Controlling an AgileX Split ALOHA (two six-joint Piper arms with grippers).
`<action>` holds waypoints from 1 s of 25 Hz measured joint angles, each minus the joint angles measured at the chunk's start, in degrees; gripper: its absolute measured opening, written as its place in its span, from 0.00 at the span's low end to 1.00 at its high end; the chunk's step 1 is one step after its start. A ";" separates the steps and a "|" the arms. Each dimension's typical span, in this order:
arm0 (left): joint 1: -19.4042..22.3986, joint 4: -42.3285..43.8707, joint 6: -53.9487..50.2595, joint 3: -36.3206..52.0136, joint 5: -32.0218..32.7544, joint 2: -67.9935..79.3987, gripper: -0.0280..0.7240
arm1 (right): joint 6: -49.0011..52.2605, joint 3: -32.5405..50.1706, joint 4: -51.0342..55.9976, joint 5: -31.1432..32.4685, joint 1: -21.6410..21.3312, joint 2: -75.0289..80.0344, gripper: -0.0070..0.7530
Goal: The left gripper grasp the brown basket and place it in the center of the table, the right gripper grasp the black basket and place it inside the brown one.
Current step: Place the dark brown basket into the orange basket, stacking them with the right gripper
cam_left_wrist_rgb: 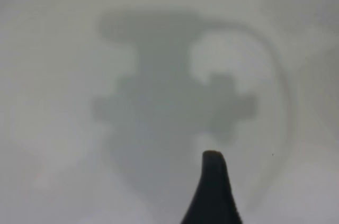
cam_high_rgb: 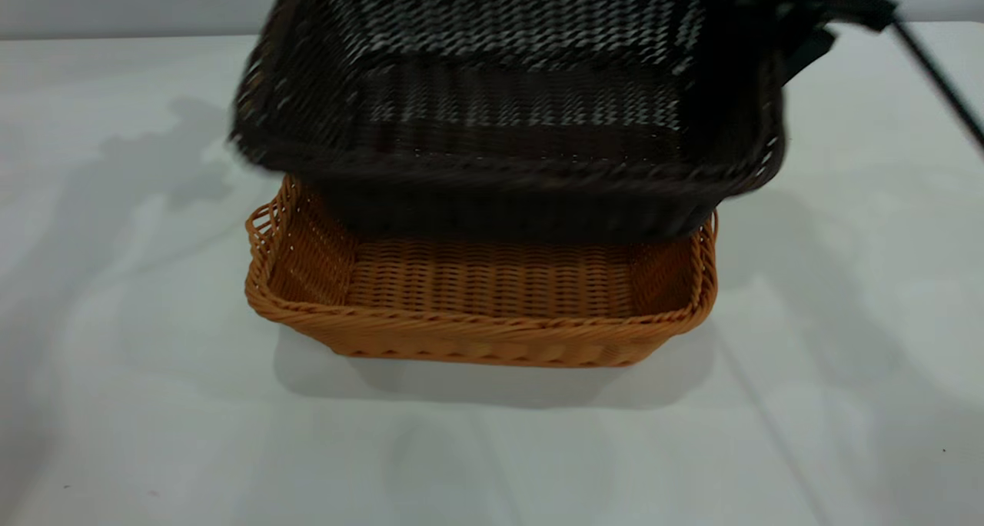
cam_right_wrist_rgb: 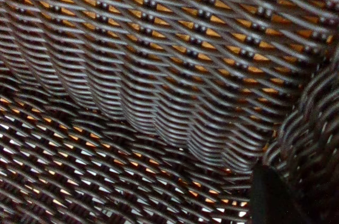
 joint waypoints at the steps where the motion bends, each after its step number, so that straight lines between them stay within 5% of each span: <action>1: 0.00 0.00 0.00 0.00 0.00 0.00 0.73 | 0.21 0.00 0.00 0.04 0.60 0.44 0.19; 21: 0.00 -0.05 0.08 0.00 -0.35 0.00 0.73 | 1.23 -0.35 1.88 -3.39 1.20 6.22 0.20; 25: 0.00 -0.05 0.08 0.00 -0.47 0.00 0.73 | 0.84 -0.35 3.05 -3.90 1.20 6.22 0.26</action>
